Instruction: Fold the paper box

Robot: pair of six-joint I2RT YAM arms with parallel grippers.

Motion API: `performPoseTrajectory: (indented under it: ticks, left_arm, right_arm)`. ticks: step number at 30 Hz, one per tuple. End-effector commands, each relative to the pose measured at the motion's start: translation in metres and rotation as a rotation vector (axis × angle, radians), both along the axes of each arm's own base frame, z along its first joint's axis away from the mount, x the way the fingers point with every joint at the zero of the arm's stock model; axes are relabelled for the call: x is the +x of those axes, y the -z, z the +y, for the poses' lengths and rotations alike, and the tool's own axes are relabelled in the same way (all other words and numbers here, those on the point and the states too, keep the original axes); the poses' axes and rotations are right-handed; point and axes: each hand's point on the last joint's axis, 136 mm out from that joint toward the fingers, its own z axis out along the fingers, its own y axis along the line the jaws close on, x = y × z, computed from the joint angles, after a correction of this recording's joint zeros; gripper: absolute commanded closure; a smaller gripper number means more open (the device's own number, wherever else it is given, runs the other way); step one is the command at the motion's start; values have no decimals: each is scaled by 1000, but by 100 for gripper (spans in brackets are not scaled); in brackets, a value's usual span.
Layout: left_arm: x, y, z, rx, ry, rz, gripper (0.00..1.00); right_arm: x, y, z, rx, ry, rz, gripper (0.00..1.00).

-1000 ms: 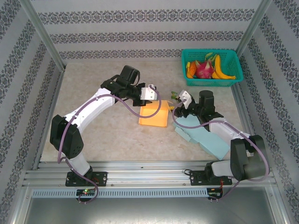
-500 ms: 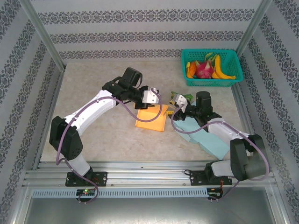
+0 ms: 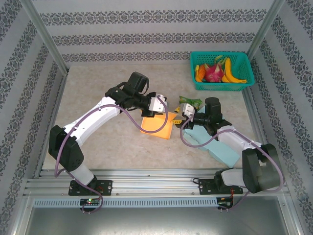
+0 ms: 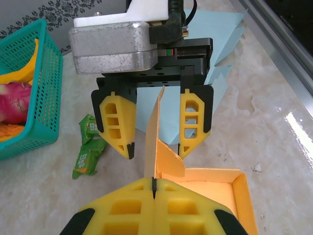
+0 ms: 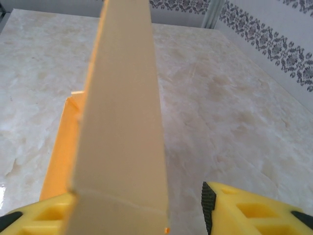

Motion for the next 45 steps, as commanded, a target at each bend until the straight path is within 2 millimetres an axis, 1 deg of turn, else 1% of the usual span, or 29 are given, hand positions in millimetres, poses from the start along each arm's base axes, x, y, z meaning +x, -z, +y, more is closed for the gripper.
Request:
performPoseTrajectory:
  ticks: [1,4,6,8,9,10,12,13,17,20,23,25,28,30,32,34,35,36,37,38,40,41,42,44,45]
  left_arm:
    - [-21,-8,-4,-22,70,3,100]
    - [-20,-7,-4,-16,64,1,100]
    - [-19,-8,-4,-14,57,-5,100]
    - [-17,-7,-3,-11,47,-12,100]
    - [-16,-7,-3,-9,41,-18,100]
    - [-15,-5,-3,-5,33,-20,100]
    - [-11,-3,-3,1,19,-26,100]
    - [-10,-3,-3,-1,10,-28,100]
    - [1,-6,-4,-27,-51,-50,100]
    - [11,-14,-2,-62,-120,-81,93]
    - [15,-28,3,-114,-181,-65,76]
    - [17,-39,7,-174,-238,-29,69]
    - [24,-51,16,-276,-343,0,67]
    - [30,-55,26,-344,-437,-4,65]
    - [41,-62,42,-418,-571,-5,59]
    - [54,-70,62,-499,-729,30,54]
    - [64,-74,78,-552,-852,53,49]
    - [74,-73,94,-589,-970,84,46]
    - [80,-70,107,-609,-1062,120,45]
    - [87,-62,125,-631,-1185,180,42]
    - [97,-41,157,-689,-1411,346,26]
    - [101,-25,174,-705,-1525,452,21]
    - [104,-11,184,-714,-1602,555,20]
    - [106,7,190,-708,-1698,700,18]
    - [107,11,185,-699,-1712,755,16]
  right_arm:
    - [-15,-10,7,28,-73,-43,53]
    - [-15,-10,7,25,-74,-41,64]
    - [-15,-9,7,24,-73,-39,67]
    - [-15,-9,7,23,-72,-38,74]
    - [-14,-10,8,22,-72,-40,75]
    - [-14,-9,7,21,-69,-38,79]
    - [-13,-9,7,17,-63,-37,83]
    - [-12,-9,7,15,-58,-38,88]
    - [-8,-6,5,2,-35,-31,95]
    - [-5,-4,5,-5,-24,-28,98]
    - [-2,-2,4,-12,-12,-29,100]
    - [0,-1,3,-18,0,-32,100]
    - [4,3,2,-32,19,-29,100]
    - [7,6,2,-40,28,-29,100]
    - [9,9,2,-50,36,-27,100]
    - [10,10,4,-59,42,-32,100]
    - [10,10,4,-63,46,-35,100]
    - [10,10,5,-67,49,-44,100]
    - [10,10,4,-69,54,-50,100]
    - [10,10,5,-72,55,-56,100]
    - [9,9,7,-77,53,-66,100]
    - [8,10,7,-78,51,-68,100]
    - [8,10,8,-80,51,-71,100]
    - [9,11,9,-85,49,-68,100]
    - [8,12,10,-88,46,-69,100]
